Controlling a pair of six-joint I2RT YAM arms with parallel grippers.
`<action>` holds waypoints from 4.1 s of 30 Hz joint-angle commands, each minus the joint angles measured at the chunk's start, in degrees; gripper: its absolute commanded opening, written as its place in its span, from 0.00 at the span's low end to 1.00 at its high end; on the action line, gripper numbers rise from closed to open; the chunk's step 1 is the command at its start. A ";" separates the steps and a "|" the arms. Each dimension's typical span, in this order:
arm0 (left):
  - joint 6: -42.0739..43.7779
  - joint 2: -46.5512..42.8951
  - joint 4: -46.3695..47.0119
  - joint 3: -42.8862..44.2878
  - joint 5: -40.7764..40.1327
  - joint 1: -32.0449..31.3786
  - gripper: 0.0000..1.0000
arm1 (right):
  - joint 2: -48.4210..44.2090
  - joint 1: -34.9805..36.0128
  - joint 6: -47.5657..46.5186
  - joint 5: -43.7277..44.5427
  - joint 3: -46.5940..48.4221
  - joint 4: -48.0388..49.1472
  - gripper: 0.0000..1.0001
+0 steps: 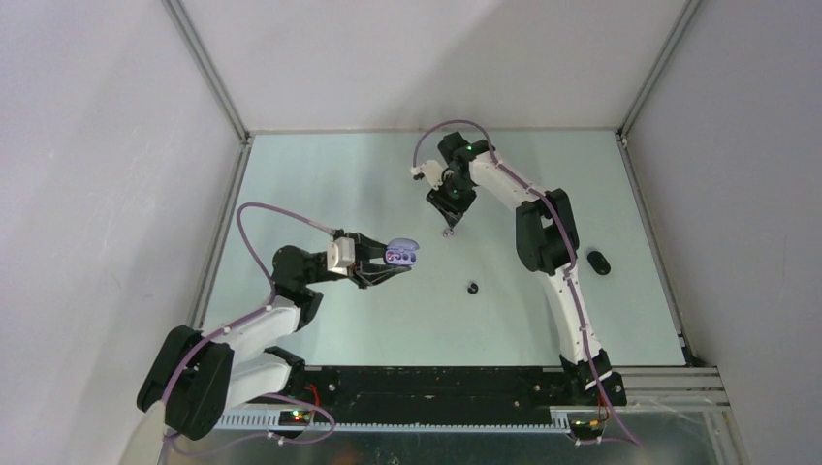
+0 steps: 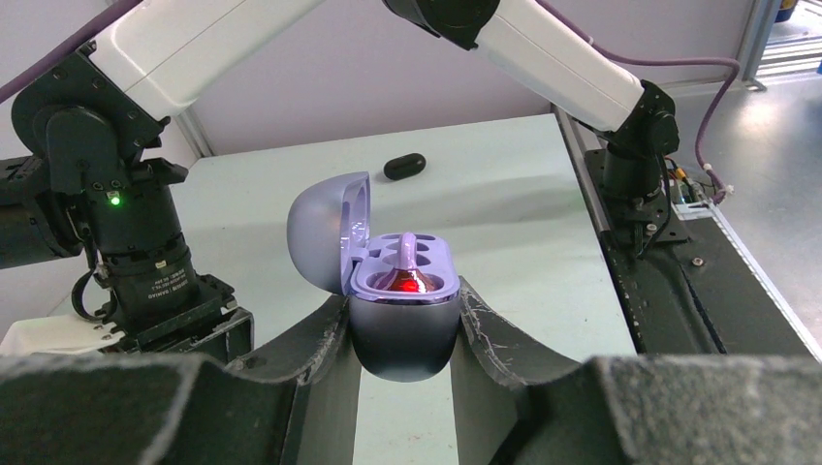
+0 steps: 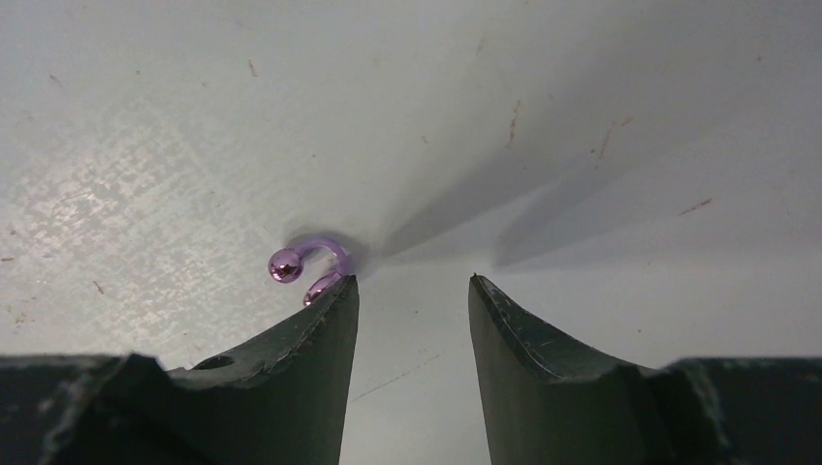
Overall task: Insert the wireless bluetooth earbuds into the charging case
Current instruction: Pick up the earbud from the center of the board.
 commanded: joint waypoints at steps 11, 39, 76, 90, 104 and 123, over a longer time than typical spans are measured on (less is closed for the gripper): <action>1.94 -1.12 0.68 0.51 0.48 0.33 0.00 | -0.91 1.05 -3.21 -5.31 -0.66 -3.01 0.52; 1.80 -1.29 0.51 0.70 0.65 0.28 0.00 | -2.24 0.40 -5.94 -10.04 -1.84 -5.29 0.46; 1.88 -1.57 0.45 0.62 1.04 0.36 0.00 | -1.54 1.54 -11.22 -17.27 -2.07 -11.31 0.45; 2.30 -1.61 0.30 0.55 1.14 0.31 0.00 | -0.72 1.63 -10.10 -17.84 -1.70 -10.67 0.44; 2.63 -1.95 0.12 0.45 1.43 0.35 0.00 | 0.09 1.59 -10.11 -19.85 -0.30 -12.26 0.39; 2.76 -1.73 -0.04 0.53 1.46 0.34 0.00 | 1.73 -1.19 -4.55 -14.58 0.75 -7.57 0.35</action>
